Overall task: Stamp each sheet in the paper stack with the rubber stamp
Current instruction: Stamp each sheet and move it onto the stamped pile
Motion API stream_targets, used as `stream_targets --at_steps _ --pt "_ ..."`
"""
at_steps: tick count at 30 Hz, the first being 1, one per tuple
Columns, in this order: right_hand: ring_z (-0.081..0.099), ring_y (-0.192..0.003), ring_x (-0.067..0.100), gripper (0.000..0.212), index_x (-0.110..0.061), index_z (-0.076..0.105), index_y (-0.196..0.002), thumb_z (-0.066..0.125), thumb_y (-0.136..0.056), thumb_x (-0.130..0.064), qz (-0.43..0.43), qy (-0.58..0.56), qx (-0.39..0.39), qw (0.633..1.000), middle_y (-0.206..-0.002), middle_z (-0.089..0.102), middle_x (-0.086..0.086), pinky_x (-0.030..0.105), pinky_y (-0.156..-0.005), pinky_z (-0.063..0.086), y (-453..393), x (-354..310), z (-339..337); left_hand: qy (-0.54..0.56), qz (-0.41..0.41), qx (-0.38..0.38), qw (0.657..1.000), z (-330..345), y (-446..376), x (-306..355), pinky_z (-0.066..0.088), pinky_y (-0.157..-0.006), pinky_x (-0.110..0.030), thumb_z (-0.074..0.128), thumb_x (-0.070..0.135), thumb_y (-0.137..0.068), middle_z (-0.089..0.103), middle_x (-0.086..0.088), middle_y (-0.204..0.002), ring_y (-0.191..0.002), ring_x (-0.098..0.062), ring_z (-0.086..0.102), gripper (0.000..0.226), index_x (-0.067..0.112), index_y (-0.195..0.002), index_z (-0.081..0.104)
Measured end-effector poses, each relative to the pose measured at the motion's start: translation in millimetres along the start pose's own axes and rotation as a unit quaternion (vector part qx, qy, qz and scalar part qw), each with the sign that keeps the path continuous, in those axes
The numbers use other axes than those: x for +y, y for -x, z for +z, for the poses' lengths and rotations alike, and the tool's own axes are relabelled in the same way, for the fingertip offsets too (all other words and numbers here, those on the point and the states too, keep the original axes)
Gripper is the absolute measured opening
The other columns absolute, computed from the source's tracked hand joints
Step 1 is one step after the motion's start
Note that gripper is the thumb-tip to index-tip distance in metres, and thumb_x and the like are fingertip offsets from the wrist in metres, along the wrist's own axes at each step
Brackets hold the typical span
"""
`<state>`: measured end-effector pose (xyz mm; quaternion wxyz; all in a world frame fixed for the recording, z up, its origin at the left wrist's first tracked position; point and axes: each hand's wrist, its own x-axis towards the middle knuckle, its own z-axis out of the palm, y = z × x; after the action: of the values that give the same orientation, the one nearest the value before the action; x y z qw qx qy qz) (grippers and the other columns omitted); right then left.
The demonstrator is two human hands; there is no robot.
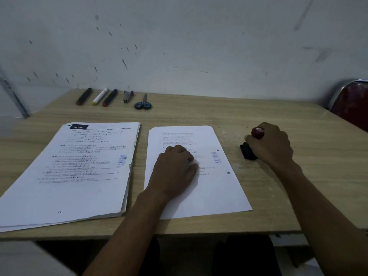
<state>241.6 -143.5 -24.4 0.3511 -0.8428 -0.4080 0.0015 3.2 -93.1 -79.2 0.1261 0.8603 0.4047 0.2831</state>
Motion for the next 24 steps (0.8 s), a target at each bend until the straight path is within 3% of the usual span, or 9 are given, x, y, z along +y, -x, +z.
stream_targets --at_steps 6,10,12,14,17,20,22,24 --pt "0.060 -0.090 0.032 0.019 -0.024 0.060 -0.092 0.068 -0.080 -0.036 -0.002 0.012 0.004 1.000 -0.095 0.064 0.008 0.036 -0.077 0.047 0.2 -0.5 4.4 -0.002 0.005 0.006 1.000 0.9 -0.9 -0.6 0.048 -0.078 -0.044 0.051 0.039 -0.082 0.064 -0.002 -0.098 -0.092 -0.026 0.056 0.033 0.014 -0.092 0.070" --pt "0.059 -0.098 0.032 0.021 -0.025 0.057 -0.095 0.068 -0.084 -0.040 -0.010 0.008 0.003 1.000 -0.098 0.062 0.004 0.040 -0.084 0.049 0.4 -1.1 8.3 0.008 0.000 0.007 1.000 2.3 -0.2 -2.1 0.047 -0.080 -0.043 0.052 0.039 -0.082 0.063 -0.001 -0.100 -0.094 -0.025 0.055 0.032 0.016 -0.094 0.070" --pt "0.058 -0.105 0.033 0.031 -0.023 0.057 -0.106 0.069 -0.084 -0.041 -0.014 -0.005 -0.006 1.000 -0.109 0.063 0.006 0.042 -0.087 0.048 1.1 -1.2 9.2 0.012 0.001 0.007 1.000 2.9 -0.3 -2.9 0.047 -0.080 -0.043 0.051 0.040 -0.081 0.063 0.000 -0.100 -0.094 -0.024 0.055 0.033 0.016 -0.094 0.070" --pt "0.057 -0.110 0.035 0.054 -0.023 0.048 -0.125 0.073 -0.082 -0.043 0.001 -0.025 -0.016 1.000 -0.118 0.062 0.011 0.042 -0.090 0.047 5.4 -2.5 6.2 0.013 0.001 0.008 1.000 3.2 -0.9 -3.9 0.047 -0.080 -0.043 0.051 0.041 -0.081 0.063 0.001 -0.100 -0.094 -0.023 0.055 0.033 0.016 -0.094 0.069" --pt "0.060 -0.102 0.039 0.073 -0.021 0.032 -0.131 0.076 -0.078 -0.042 0.022 -0.023 0.021 0.999 -0.110 0.062 0.014 0.043 -0.083 0.048 22.1 -5.4 1.1 0.009 0.006 0.010 1.000 3.3 -1.1 -4.2 0.047 -0.080 -0.043 0.050 0.040 -0.081 0.063 0.000 -0.100 -0.094 -0.024 0.056 0.034 0.015 -0.094 0.070" --pt "0.060 -0.089 0.035 0.052 -0.017 0.037 -0.115 0.072 -0.081 -0.036 0.021 -0.002 0.039 0.999 -0.093 0.058 0.005 0.039 -0.073 0.045 48.1 -7.3 3.2 0.006 0.009 0.015 1.000 4.2 -1.1 -4.2 0.047 -0.079 -0.044 0.055 0.036 -0.084 0.063 -0.001 -0.100 -0.094 -0.025 0.055 0.028 0.015 -0.094 0.069" --pt "0.061 -0.091 0.029 0.037 -0.021 0.048 -0.105 0.069 -0.082 -0.042 0.010 0.025 -0.012 1.000 -0.093 0.059 -0.002 0.036 -0.074 0.046 65.9 -8.8 9.6 0.005 0.009 0.020 1.000 5.1 -0.9 -4.8 0.047 -0.079 -0.043 0.058 0.035 -0.084 0.063 0.000 -0.101 -0.095 -0.024 0.056 0.025 0.016 -0.095 0.069" --pt "0.060 -0.096 0.024 0.036 -0.023 0.058 -0.102 0.065 -0.083 -0.054 -0.012 0.070 -0.061 0.996 -0.098 0.061 -0.004 0.034 -0.076 0.048 80.8 -10.4 17.3 0.011 0.009 0.019 1.000 5.4 -0.4 -4.9 0.047 -0.080 -0.043 0.055 0.037 -0.083 0.063 0.000 -0.101 -0.095 -0.024 0.055 0.029 0.016 -0.096 0.069"
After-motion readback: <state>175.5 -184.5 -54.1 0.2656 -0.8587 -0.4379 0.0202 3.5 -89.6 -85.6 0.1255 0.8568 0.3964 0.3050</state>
